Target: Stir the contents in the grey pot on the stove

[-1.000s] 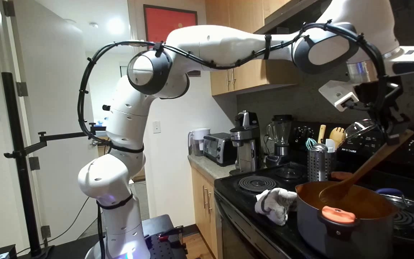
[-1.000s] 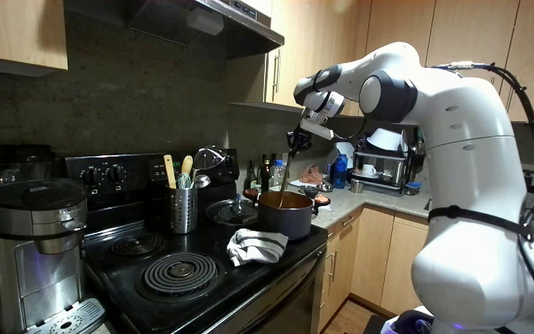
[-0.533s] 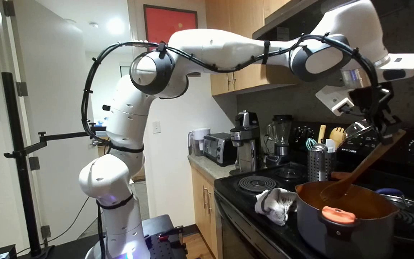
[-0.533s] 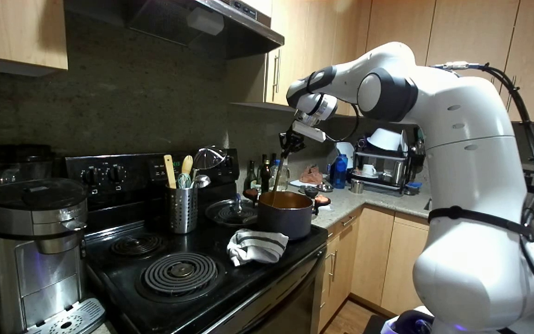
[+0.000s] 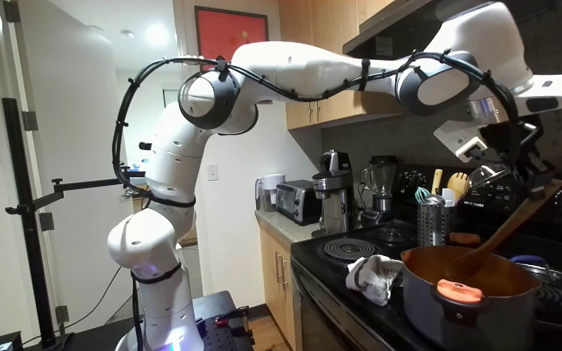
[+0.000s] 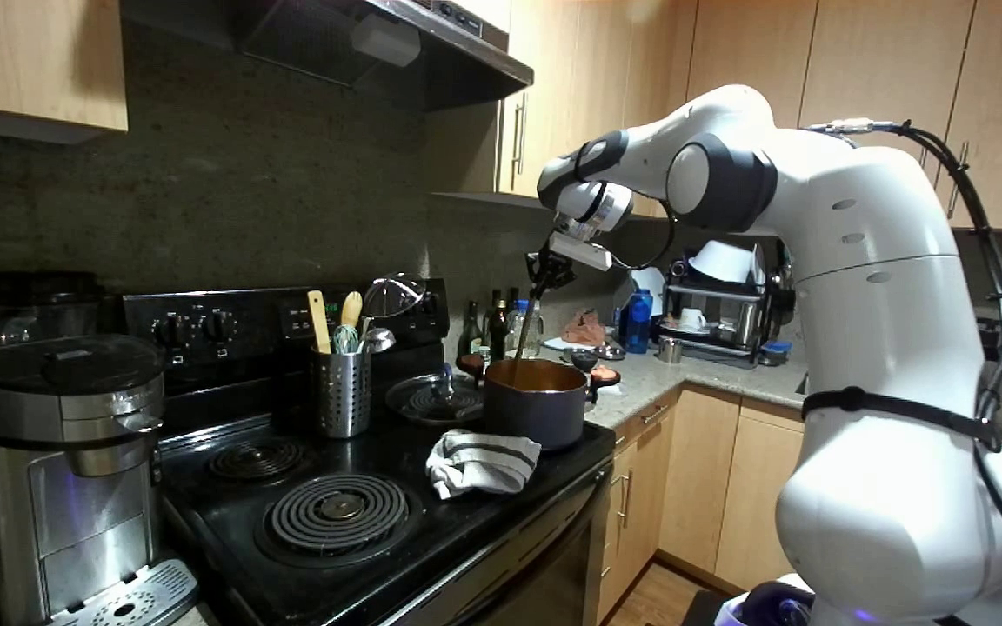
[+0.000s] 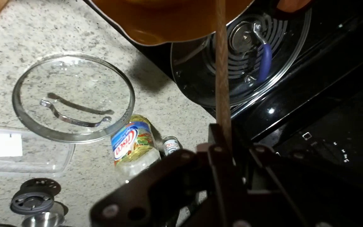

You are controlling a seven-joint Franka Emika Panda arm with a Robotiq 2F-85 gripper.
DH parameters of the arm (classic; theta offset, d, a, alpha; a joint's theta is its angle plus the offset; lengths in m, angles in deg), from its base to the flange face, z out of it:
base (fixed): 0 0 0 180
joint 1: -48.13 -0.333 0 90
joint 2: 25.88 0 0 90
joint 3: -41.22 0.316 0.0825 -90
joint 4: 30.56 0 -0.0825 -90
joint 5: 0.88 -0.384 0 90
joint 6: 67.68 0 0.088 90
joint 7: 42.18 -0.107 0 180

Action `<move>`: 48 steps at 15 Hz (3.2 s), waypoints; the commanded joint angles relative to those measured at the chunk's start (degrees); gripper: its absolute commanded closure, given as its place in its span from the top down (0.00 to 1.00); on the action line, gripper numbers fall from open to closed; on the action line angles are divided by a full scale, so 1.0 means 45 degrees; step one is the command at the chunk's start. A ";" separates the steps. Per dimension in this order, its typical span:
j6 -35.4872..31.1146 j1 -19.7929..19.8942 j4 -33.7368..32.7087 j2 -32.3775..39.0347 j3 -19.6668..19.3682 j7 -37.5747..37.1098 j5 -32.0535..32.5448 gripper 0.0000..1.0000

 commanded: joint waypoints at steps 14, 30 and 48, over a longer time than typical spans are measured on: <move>-0.0373 0.0624 0.0055 -0.0012 -0.0908 -0.0246 0.0080 0.03; -0.0409 -0.0346 0.3824 -0.3281 -0.1197 0.0719 0.1589 0.03; -0.2139 -0.2334 0.3841 -0.2875 -0.0983 0.0157 0.1905 0.03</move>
